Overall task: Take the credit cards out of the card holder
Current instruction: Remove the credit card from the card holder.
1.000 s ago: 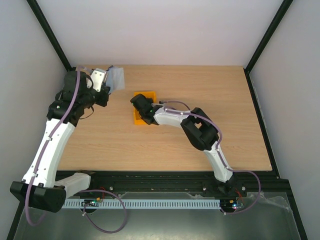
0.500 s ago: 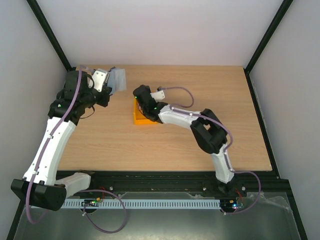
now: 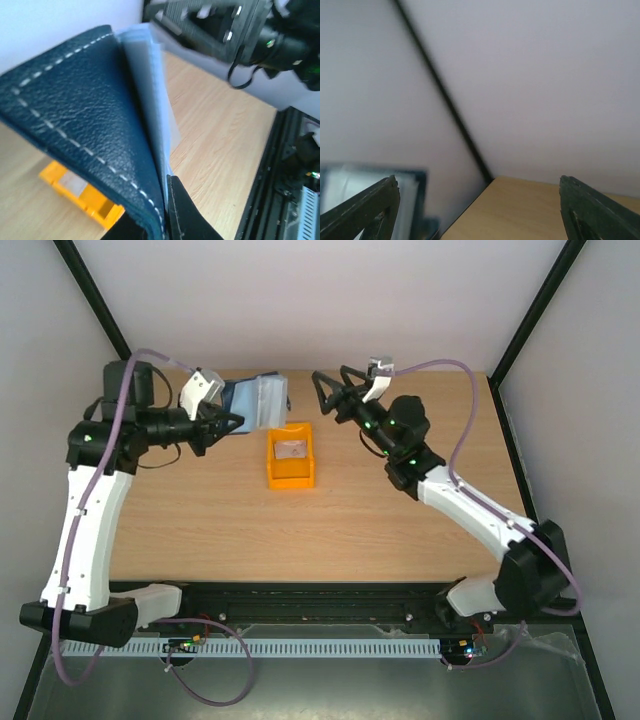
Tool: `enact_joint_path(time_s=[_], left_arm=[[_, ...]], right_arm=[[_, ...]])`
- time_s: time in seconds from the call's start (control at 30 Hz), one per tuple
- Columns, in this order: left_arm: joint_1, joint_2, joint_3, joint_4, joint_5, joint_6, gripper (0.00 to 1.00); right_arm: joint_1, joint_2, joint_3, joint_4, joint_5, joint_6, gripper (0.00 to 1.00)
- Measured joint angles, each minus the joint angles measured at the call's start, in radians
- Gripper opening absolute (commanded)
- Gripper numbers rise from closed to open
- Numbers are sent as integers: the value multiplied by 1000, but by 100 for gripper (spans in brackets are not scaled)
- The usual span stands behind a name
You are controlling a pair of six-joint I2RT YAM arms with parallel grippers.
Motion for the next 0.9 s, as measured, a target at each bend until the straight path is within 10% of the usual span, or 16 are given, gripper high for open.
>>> enact_joint_path(time_s=[0.27,0.67,0.77,0.9], left_arm=[[5,10,229,-186,273,178,2],[6,12,280,-359,433,383,3],[6,13,275,-364,445,402,3],[6,11,245,-355,449,403,3]], right_arm=[[14,-144,26,-177,-531,-236,88],[28,-87,139,-220,-807,-177,89],[58,-63,150,-220,-824,-164,81],[103,-47,177,-220,-832,-153,43]])
